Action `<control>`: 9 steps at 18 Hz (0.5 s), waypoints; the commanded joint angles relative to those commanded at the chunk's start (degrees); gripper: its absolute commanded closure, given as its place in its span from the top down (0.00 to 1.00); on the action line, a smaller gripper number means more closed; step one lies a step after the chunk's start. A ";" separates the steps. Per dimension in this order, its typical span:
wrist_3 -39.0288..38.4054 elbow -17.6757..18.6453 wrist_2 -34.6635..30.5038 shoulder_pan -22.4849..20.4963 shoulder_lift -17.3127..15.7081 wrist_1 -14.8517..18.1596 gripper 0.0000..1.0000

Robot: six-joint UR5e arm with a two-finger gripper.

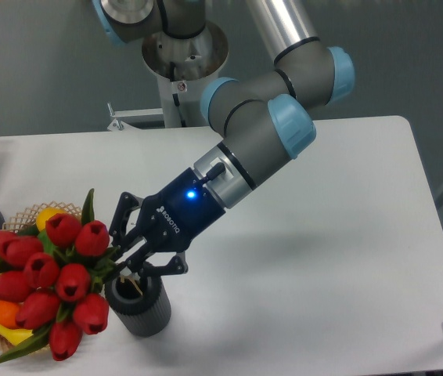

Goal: Insert the flowers into the vase
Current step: 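Lower the tulip stems down into the black vase opening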

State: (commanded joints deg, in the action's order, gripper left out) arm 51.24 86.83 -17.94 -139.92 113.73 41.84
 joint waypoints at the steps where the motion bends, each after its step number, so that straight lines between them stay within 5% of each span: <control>1: 0.09 0.18 0.27 0.00 -0.09 0.00 0.03; 9: 4.38 2.02 2.29 -0.53 0.17 -0.44 0.03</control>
State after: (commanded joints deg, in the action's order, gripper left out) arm 55.62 88.85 -15.64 -140.45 113.90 41.40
